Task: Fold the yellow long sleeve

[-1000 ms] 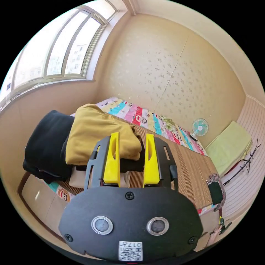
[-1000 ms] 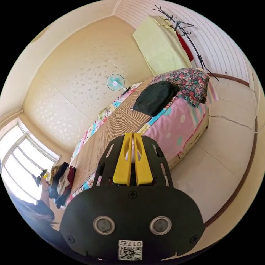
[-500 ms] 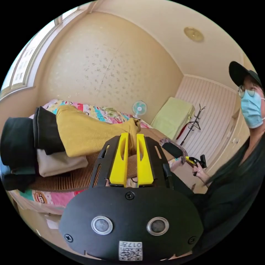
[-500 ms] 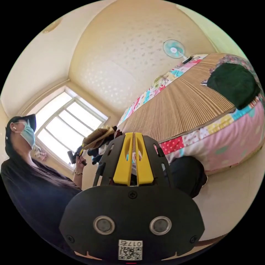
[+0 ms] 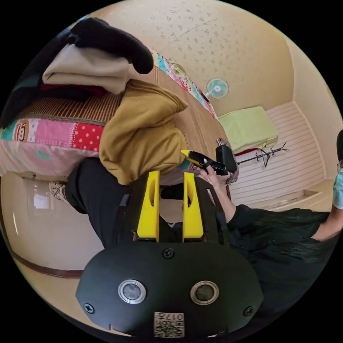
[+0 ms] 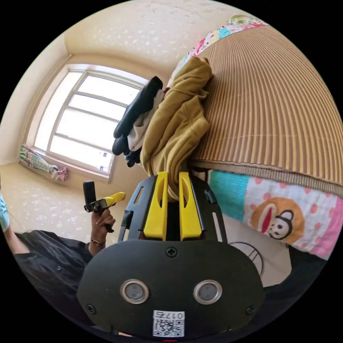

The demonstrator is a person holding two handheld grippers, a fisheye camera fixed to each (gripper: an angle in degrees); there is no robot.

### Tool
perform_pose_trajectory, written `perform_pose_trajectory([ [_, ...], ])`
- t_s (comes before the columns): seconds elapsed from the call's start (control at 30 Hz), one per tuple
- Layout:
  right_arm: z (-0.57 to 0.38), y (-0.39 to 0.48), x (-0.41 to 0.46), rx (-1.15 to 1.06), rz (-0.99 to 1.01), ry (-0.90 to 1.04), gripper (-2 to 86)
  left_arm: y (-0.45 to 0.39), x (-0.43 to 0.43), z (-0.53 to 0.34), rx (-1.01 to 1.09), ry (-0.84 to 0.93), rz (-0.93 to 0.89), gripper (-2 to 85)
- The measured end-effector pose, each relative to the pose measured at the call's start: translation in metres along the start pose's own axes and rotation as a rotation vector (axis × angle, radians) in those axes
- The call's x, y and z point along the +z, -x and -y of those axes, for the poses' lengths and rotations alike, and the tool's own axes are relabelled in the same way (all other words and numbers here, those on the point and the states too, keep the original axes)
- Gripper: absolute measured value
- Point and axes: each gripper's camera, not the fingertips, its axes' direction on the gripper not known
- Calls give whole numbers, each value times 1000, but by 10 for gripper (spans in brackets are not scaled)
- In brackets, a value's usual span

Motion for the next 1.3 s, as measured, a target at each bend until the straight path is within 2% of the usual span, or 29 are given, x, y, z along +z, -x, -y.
perform_pose_trajectory([
  [0.17,-23,49,-26,-109,168,-13,31,-66,13,10,177,31,51,146],
  [0.27,-32,81,-33,-230,273,21,28,-105,8,8,268,-41,123,157],
  [0.37,-46,112,-28,-320,318,73,28,-128,7,6,279,-40,213,120],
  [0.47,-62,134,-31,-449,326,70,31,-139,-19,-13,254,-116,253,72],
  [0.57,-67,129,-51,-509,413,53,30,-128,-59,-35,291,-202,73,53],
  [0.63,-72,114,-73,-518,493,-7,31,-106,-98,-46,258,-278,-149,51],
  [0.67,-77,102,-87,-516,502,-51,37,-104,-107,-48,266,-293,-176,51],
  [0.73,-86,85,-100,-507,407,-84,48,-107,-140,-58,370,-369,-230,51],
  [0.8,-98,68,-100,-452,197,-42,96,-114,-162,-61,465,-413,-293,51],
  [0.9,-118,57,-86,-435,10,-7,167,-127,-184,-60,603,-449,-399,52],
  [1.03,-136,54,-68,-471,40,-26,188,-140,-189,-45,637,-421,-560,52],
  [1.17,-155,64,-56,-649,249,70,186,-145,-196,-40,619,-443,-643,52],
  [1.23,-164,67,-45,-669,218,97,185,-149,-207,-41,613,-470,-673,52],
  [1.3,-167,62,-23,-592,55,81,149,-155,-214,-42,629,-478,-721,51],
])
